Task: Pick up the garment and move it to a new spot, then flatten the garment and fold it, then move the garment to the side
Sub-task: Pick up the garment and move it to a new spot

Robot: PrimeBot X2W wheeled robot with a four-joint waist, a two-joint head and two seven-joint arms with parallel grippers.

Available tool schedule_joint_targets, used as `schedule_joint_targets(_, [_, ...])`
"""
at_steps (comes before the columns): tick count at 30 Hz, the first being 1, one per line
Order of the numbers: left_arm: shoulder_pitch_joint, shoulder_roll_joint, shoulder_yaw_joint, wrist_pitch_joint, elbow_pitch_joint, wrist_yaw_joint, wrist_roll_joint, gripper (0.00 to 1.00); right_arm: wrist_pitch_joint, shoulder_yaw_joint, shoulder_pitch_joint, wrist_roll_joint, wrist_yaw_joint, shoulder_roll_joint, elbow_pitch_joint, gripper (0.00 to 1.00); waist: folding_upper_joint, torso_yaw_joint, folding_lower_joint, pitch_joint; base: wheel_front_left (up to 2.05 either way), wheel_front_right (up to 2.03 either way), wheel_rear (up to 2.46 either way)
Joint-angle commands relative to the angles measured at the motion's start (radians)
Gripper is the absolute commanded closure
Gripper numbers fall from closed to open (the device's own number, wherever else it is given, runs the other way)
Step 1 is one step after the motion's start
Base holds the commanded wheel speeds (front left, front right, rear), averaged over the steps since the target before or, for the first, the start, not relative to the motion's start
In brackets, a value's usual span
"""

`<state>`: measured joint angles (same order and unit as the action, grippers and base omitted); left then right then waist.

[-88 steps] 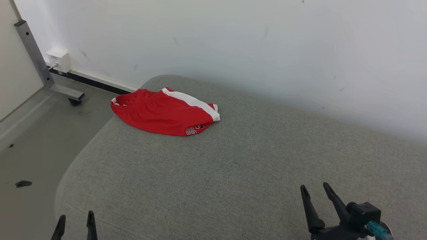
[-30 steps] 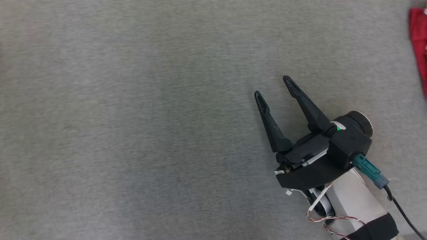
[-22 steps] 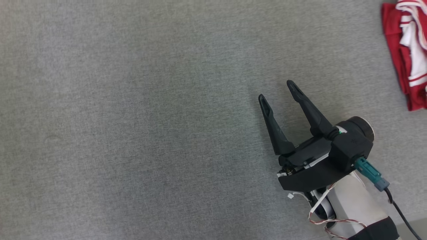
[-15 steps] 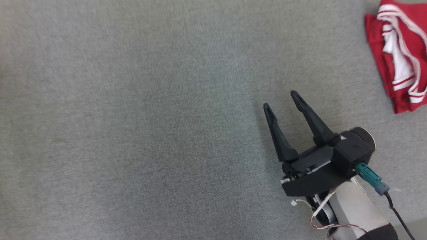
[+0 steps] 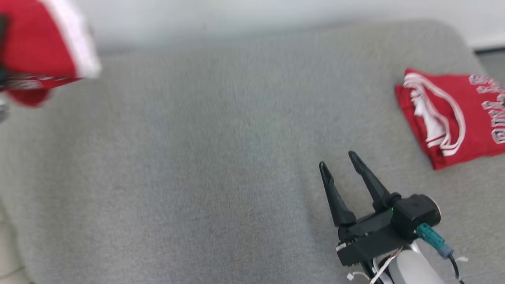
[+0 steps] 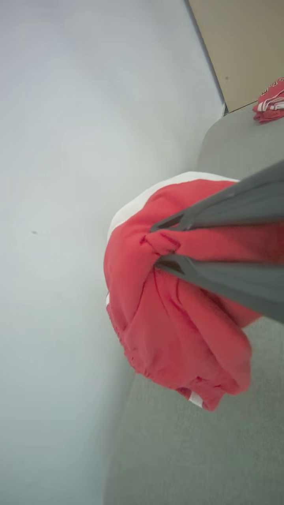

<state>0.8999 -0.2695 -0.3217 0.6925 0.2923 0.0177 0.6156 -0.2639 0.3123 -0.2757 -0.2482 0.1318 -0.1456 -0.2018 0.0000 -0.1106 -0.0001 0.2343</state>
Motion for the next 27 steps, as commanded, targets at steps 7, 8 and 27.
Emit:
schedule_joint_targets(7, [-0.034,0.165,0.103,0.095,-0.178,-0.010,0.102,1.00,0.002,0.015,0.046,-0.009,-0.002,-0.005,-0.004,0.00,0.0000,-0.052,0.0001,-0.209,0.00,0.00,0.00])
schedule_joint_targets(8, [-0.044,0.178,0.119,0.108,-0.197,-0.007,0.116,1.00,0.005,0.015,0.049,-0.010,-0.002,-0.006,-0.001,0.00,0.0000,-0.063,0.0001,-0.211,0.00,0.00,0.00])
schedule_joint_targets(27, [-0.417,0.185,0.429,-0.203,0.003,-0.016,-0.060,1.00,0.023,-0.014,0.052,0.000,-0.002,-0.013,0.041,0.00,0.0000,-0.246,0.0001,-0.110,0.00,0.00,0.00])
